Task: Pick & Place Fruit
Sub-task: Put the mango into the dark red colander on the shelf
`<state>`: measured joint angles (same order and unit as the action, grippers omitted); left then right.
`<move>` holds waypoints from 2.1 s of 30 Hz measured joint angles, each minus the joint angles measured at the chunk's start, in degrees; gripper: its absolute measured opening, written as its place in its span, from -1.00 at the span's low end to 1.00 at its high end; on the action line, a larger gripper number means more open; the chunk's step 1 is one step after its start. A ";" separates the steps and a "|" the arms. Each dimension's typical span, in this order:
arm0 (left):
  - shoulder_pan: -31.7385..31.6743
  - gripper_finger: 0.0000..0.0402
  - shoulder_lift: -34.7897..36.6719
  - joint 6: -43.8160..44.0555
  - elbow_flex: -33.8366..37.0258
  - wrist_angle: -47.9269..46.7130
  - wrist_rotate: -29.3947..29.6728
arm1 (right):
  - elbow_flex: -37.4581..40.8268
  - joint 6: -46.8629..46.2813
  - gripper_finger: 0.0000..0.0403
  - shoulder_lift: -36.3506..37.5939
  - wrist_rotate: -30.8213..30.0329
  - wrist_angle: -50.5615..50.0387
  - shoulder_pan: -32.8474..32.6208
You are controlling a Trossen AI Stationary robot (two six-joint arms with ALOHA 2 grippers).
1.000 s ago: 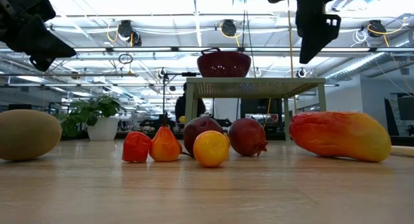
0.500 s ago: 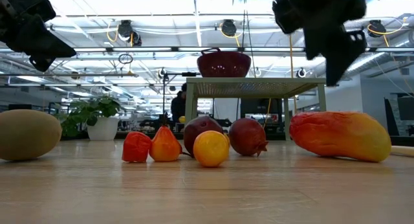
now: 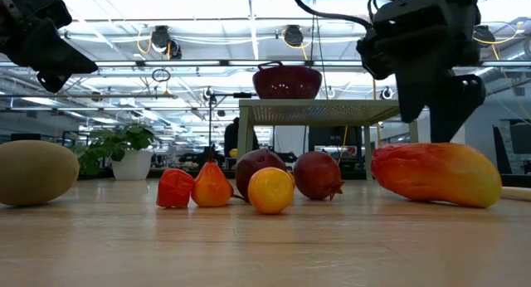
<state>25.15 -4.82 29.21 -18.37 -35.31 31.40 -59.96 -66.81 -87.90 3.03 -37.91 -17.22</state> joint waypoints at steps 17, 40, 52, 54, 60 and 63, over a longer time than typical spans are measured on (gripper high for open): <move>0.02 -0.89 0.00 -1.51 0.00 2.41 0.04 | 6.49 0.00 0.96 0.02 -0.26 8.40 0.77; 0.02 -0.89 0.01 -0.65 0.00 2.56 0.17 | 14.90 -1.83 0.96 0.11 -0.20 22.09 1.52; 0.00 -0.89 0.02 -0.83 0.00 2.56 0.11 | 14.92 1.59 0.96 0.07 -0.04 22.15 1.49; 0.01 -0.89 0.01 -0.83 0.00 2.56 0.09 | 14.92 1.71 0.96 0.07 0.05 22.18 1.46; 0.00 -0.89 0.00 -0.76 0.00 2.56 0.07 | 14.92 3.51 0.96 0.04 0.21 22.16 1.39; 0.00 -0.89 0.00 -0.60 0.00 2.56 0.04 | 14.92 3.56 0.96 0.04 0.15 21.99 1.39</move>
<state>25.15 -4.82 28.61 -18.37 -32.75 31.44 -45.04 -63.25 -87.85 3.18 -15.92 -15.84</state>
